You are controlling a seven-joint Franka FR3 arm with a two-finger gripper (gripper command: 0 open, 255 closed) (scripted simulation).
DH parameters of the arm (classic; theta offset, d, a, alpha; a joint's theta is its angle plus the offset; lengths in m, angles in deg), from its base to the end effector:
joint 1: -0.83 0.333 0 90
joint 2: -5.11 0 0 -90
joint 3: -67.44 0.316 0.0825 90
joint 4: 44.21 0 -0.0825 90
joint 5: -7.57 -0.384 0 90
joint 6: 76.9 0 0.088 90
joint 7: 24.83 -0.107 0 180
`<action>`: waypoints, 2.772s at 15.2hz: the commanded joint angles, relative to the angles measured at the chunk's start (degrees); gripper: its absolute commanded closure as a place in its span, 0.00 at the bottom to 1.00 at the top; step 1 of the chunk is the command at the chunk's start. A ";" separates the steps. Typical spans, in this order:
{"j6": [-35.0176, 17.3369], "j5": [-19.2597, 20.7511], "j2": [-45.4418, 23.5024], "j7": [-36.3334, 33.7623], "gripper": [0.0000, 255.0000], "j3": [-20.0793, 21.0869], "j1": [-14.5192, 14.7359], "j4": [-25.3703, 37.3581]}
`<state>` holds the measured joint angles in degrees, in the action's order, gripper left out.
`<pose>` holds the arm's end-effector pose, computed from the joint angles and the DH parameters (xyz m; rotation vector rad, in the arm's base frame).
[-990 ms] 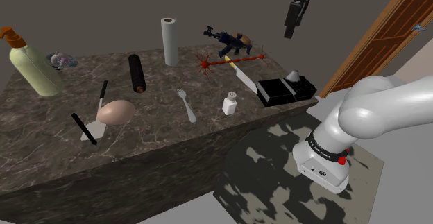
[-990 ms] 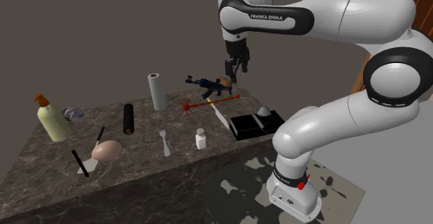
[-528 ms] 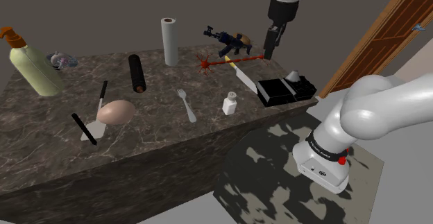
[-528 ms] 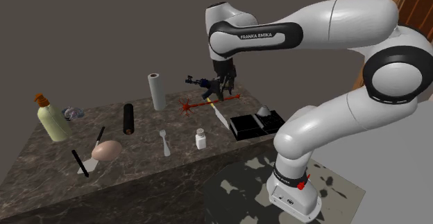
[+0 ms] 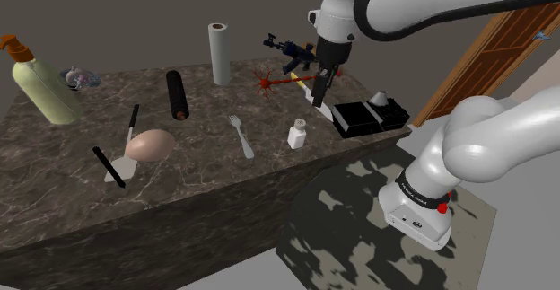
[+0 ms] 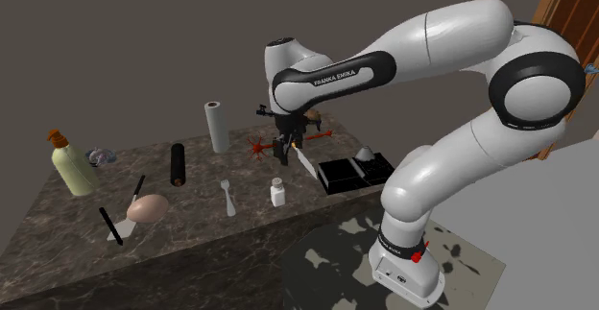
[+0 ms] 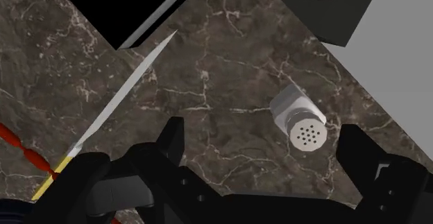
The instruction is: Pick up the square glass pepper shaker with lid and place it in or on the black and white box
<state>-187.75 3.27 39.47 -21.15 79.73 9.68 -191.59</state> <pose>0.3346 0.1361 0.4508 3.0330 0.5603 -0.0611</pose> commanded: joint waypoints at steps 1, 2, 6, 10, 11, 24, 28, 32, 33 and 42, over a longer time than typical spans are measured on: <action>-4.03 -1.37 -2.11 -0.97 0.00 1.58 1.23 -1.22; -5.99 -1.91 -3.42 -1.37 0.00 2.32 1.73 -1.57; -11.58 -3.06 -7.25 -2.36 0.00 4.23 2.85 -2.60; -15.26 -3.07 -9.01 -2.50 0.00 4.67 2.76 -4.54; -16.19 -3.06 -9.50 -2.55 0.00 4.79 2.73 -4.99; -17.67 -3.02 -10.30 -2.62 1.00 4.97 2.67 -5.67; -17.67 -3.03 -10.30 -2.62 1.00 4.97 2.67 -5.68; -15.79 -3.06 -9.25 -2.49 1.00 4.72 2.74 -4.84; -14.85 -3.07 -8.74 -2.43 1.00 4.59 2.76 -4.40; -6.73 -2.92 -5.10 -2.05 1.00 3.52 2.85 0.11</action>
<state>-195.33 0.29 34.10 -23.25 83.38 12.56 -192.04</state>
